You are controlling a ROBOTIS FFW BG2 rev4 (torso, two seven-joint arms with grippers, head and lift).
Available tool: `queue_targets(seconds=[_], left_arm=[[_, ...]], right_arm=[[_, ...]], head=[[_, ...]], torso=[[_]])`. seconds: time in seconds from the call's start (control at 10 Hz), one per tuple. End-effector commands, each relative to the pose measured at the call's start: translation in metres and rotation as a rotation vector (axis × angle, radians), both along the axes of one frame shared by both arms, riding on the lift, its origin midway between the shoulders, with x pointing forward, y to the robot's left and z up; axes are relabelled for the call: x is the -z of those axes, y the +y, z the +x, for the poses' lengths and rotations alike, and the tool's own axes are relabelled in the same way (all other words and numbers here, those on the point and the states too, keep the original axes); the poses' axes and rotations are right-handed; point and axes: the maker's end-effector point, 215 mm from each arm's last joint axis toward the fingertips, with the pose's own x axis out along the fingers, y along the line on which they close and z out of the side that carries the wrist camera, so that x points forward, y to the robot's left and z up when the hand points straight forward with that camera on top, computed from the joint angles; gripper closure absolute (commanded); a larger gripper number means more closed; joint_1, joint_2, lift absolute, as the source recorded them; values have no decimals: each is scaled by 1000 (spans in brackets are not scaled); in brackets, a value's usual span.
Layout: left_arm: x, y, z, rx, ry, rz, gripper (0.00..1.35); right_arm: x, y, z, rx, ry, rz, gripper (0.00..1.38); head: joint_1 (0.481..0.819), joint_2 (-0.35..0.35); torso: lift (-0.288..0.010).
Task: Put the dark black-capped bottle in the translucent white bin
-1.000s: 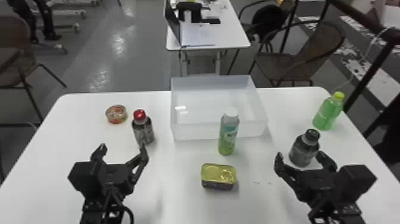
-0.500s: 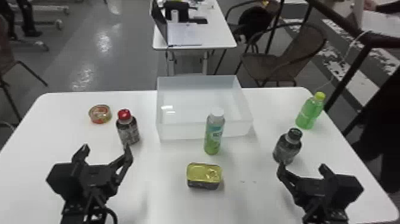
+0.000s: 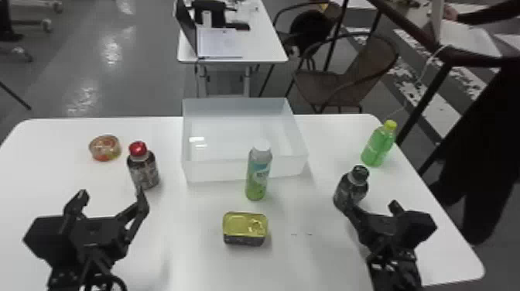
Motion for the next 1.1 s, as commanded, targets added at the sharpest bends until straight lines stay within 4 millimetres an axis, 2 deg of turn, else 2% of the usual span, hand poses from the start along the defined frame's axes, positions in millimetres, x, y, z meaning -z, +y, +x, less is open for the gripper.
queue_targets(seconds=[0.0, 0.1, 0.3, 0.4, 0.5, 0.6, 0.8, 1.0], left_arm=[[1, 2, -1, -7, 1, -3, 262], [1, 7, -1, 0, 0, 14, 262], [3, 9, -2, 5, 5, 23, 262], [2, 9, -1, 6, 3, 21, 262], [2, 9, -1, 6, 5, 21, 262], [3, 9, -1, 6, 8, 18, 262], [3, 9, -1, 6, 8, 18, 260], [4, 9, -1, 5, 8, 15, 262]], right_arm=[[9, 10, 15, -63, 13, 20, 91], [11, 24, 27, -124, 15, 28, 91], [14, 39, 49, -201, 22, 41, 94], [13, 41, 56, -213, 23, 38, 219], [9, 41, 58, -211, 18, 35, 631], [7, 39, 55, -190, 20, 28, 783], [9, 39, 41, -169, 50, 40, 771], [-14, 54, 34, -196, 72, 12, 769]], head=[[695, -124], [695, -112], [695, -76], [695, -69], [695, -61], [695, -61], [695, -65], [695, -64]], torso=[[-93], [-93], [-93], [-93], [-93], [-93], [-93], [-93]])
